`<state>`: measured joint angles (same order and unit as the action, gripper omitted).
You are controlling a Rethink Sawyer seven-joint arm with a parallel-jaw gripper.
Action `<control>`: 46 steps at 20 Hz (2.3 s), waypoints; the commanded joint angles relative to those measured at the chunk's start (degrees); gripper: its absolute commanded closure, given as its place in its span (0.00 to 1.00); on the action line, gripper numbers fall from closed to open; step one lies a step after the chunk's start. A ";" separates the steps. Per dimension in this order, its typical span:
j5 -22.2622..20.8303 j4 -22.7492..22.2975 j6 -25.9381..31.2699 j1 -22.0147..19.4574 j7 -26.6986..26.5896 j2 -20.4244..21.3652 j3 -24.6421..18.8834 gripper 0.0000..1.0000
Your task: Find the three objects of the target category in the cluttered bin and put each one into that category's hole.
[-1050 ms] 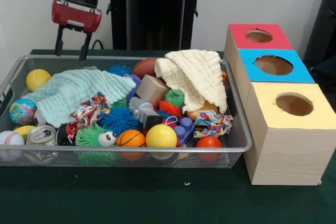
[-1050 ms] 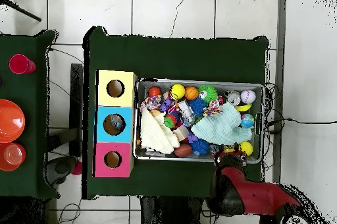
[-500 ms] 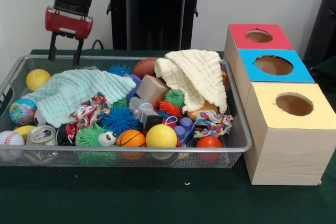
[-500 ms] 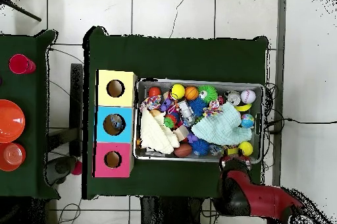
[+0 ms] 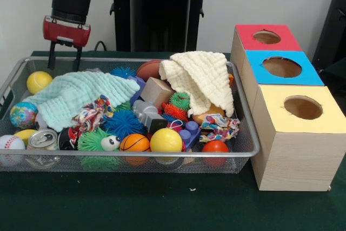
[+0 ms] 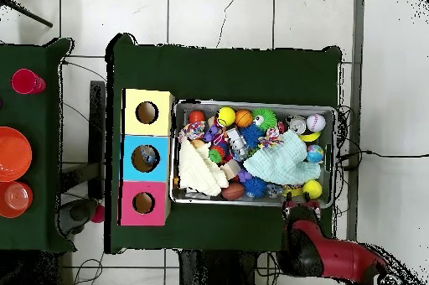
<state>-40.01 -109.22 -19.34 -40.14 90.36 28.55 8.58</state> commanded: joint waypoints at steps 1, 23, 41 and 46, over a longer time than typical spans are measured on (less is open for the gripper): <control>-3.39 5.17 -7.94 -2.88 10.01 -4.04 -9.73 0.00; -13.65 0.57 -4.75 -13.30 10.58 -1.15 -25.34 0.00; -15.82 -4.80 3.40 -13.36 8.91 7.82 -29.70 1.00; -11.48 -12.06 11.76 -22.11 11.66 9.93 -43.69 1.00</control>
<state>-52.43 -115.00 -18.91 -57.16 90.36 35.79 -19.93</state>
